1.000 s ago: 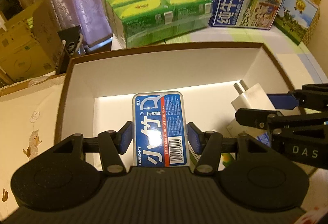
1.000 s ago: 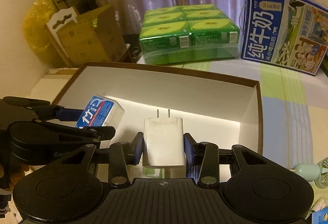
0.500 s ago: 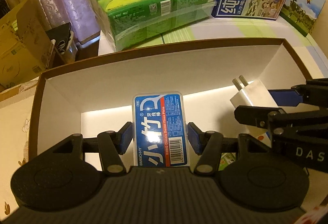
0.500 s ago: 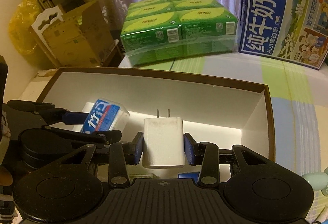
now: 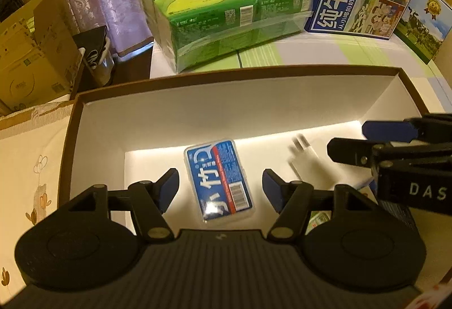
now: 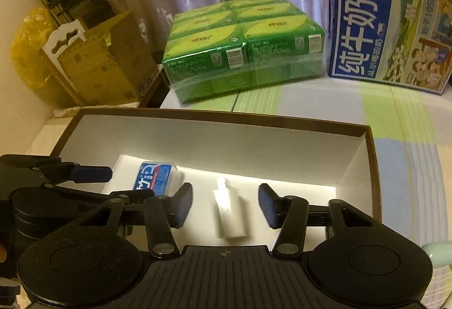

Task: Organize rigid objects
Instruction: 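Lower and open the left tool to drop the case while the right tool releases the charger, then move both tools back toward the blue tube and second white plug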

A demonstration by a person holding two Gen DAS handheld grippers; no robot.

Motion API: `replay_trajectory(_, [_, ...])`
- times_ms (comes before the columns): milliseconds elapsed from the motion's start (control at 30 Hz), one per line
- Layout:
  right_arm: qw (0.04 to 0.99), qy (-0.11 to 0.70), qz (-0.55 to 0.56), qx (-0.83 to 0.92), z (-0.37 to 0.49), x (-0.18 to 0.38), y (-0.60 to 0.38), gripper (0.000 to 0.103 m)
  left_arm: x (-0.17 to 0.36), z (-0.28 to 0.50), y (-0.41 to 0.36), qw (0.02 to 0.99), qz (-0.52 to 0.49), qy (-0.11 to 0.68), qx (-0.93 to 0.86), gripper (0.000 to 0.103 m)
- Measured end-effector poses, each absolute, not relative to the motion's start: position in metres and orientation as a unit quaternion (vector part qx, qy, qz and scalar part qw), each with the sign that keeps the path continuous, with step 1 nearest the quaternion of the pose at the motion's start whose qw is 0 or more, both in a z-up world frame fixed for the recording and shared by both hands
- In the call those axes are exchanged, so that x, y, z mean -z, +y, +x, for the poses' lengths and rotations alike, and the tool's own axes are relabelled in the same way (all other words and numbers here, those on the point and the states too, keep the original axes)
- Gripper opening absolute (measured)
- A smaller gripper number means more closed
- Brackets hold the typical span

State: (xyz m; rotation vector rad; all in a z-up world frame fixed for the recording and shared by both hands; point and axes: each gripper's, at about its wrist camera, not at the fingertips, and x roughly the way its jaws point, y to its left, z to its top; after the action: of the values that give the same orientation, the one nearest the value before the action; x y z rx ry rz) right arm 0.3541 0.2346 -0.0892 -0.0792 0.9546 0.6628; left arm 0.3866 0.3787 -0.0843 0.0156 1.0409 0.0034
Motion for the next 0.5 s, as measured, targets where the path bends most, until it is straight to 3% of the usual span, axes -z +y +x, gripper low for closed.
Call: replay_trajectory(500, [0.827, 0.446, -0.067, -0.335, 0.312, 0.069, 0.208, 0.059, 0.054, 0.333, 0.372, 0.873, -0.019, 0.487, -0.005, 0.062])
